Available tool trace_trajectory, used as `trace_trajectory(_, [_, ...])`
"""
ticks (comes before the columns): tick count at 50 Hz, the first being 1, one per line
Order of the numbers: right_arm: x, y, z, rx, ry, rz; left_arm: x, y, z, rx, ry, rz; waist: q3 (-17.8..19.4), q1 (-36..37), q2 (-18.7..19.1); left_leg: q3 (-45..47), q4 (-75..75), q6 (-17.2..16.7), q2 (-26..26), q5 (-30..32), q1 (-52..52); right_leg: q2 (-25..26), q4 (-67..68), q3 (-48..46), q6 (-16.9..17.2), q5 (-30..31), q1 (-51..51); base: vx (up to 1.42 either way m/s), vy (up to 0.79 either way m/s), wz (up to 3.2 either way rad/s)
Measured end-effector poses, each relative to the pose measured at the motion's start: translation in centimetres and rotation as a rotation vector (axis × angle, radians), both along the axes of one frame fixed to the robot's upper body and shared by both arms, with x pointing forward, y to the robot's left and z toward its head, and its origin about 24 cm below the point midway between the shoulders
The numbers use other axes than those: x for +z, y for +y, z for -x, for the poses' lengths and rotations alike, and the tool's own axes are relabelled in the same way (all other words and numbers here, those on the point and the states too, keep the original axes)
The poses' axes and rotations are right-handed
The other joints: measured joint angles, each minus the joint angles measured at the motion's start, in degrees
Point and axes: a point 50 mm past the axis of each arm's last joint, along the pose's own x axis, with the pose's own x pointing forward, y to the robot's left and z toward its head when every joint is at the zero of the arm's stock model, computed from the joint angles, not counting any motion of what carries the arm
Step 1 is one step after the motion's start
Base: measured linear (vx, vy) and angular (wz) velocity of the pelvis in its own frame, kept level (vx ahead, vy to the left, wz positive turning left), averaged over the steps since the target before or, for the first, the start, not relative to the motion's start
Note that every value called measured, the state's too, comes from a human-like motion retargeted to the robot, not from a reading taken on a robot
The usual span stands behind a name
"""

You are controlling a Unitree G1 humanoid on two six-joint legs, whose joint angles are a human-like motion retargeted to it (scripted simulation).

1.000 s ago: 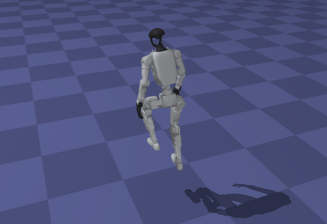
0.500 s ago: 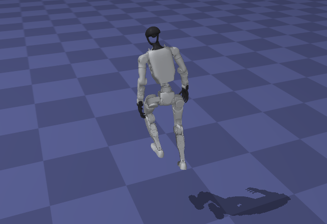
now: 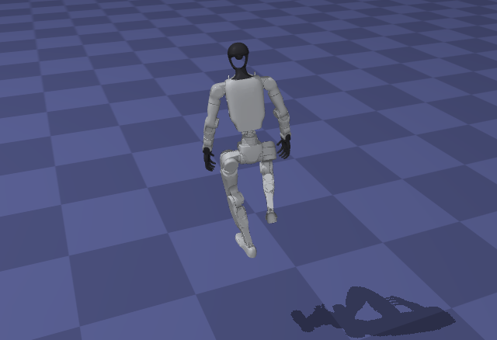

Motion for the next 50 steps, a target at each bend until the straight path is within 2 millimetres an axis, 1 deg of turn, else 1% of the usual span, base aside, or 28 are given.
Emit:
trace_trajectory(5, [-0.1,-0.1,0.2,-0.026,-0.002,0.005,0.9,0.1,-1.7,-0.01,-0.059,-0.014,-0.01,-1.52,1.6,-0.37,-3.23,-1.29,0.26,0.33,2.66,2.7,-3.62,-1.15,0.59,-1.42,-5.69,0.11,0.01,0.14])
trace_trajectory(12, [-0.2,0.7,-0.1,-0.011,0.01,0.0,1.7,-0.2,-3.3,-0.035,-0.102,-0.013,0.15,-2.43,3.0,-0.76,-5.43,-2.57,0.57,0.23,5.44,4.71,-11.77,-2.89,1.36,-1.95,-8.21,0.16,-0.03,0.1])
trace_trajectory(17, [-0.3,1.0,-0.3,0.021,0.023,0.01,1.5,-0.6,-3.4,-0.056,-0.084,0.0,0.0,-2.56,3.87,-0.62,-5.01,-3.57,1.42,0.62,6.06,5.62,-16.26,-4.01,0.46,-3.03,-7.83,0.2,-0.06,0.0])
trace_trajectory(22, [-0.2,1.3,-0.7,0.065,0.028,0.023,0.8,-1.1,-2.5,-0.076,-0.03,0.016,-0.5,-2.58,4.72,0.05,-3.04,-5.35,2.9,2.61,5.23,6.57,-18.7,-4.95,-1.67,-5.37,-6.69,0.22,-0.08,-0.01])
trace_trajectory(25, [0.0,1.3,-1.3,0.096,0.019,0.036,0.4,-1.3,-1.9,-0.084,0.006,0.026,-0.92,-2.99,5.72,3.09,-3.11,-6.41,4.55,5.74,4.69,7.17,-20.32,-5.59,-2.76,-6.28,-6.07,0.21,-0.06,0.13])
trace_trajectory(28, [0.2,1.4,-1.8,0.128,0.008,0.048,-0.1,-1.4,-1.1,-0.092,0.045,0.034,-1.37,-3.04,6.3,3.91,-2.62,-8.07,5.76,10.35,3.96,8.11,-22.2,-5.81,-3.71,-6.55,-5.16,0.19,-0.07,0.05])
trace_trajectory(30, [0.4,1.4,-2.2,0.148,-0.001,0.058,-0.4,-1.5,-0.6,-0.095,0.071,0.039,-1.55,-2.86,6.84,3.75,-2.03,-9.62,6.77,14.34,3.41,9.06,-23.91,-6.06,-4.33,-6.5,-4.19,0.17,-0.07,-0.04])
trace_trajectory(34, [0.8,1.5,-2.8,0.185,-0.023,0.073,-0.9,-1.7,0.4,-0.096,0.107,0.048,-1.72,-2.37,7.47,3.45,1.48,-13.58,9.12,24.74,1.69,10.58,-27.82,-6.45,-5.31,-6.14,-1.46,0.14,-0.08,0.0])
trace_trajectory(36, [0.9,1.5,-3.0,0.198,-0.034,0.08,-1.1,-1.7,0.7,-0.094,0.118,0.049,-1.85,-2.08,7.54,3.8,4.15,-14.48,10.45,28.2,0.68,11.02,-30.01,-6.58,-5.58,-5.94,0.2,0.11,-0.08,0.08])
trace_trajectory(40, [1.3,1.3,-3.5,0.212,-0.054,0.093,-1.2,-1.7,1.0,-0.082,0.121,0.047,-1.91,-1.09,7.68,4.79,11.4,-14.62,13.71,30.76,-1.27,11.87,-34.99,-7.04,-5.73,-5.46,4.25,0.1,-0.08,0.1])
trace_trajectory(42, [1.4,1.2,-3.6,0.211,-0.06,0.101,-1.2,-1.7,1.0,-0.072,0.116,0.046,-2.08,-0.49,7.56,5.69,15.72,-13.83,15.48,30.51,-2.16,12.04,-37.39,-7.3,-5.51,-5.3,6.31,0.1,-0.08,0.12])
trace_trajectory(50, [2.1,0.0,-4.2,0.161,-0.097,0.123,-0.9,-2.0,0.2,-0.031,0.058,0.044,-1.7,2.81,8.12,6.97,34.3,-9.77,23.72,24.12,-4.73,14.51,-49.59,-9.24,-4.06,-3.36,16.61,0.11,-0.07,0.09])
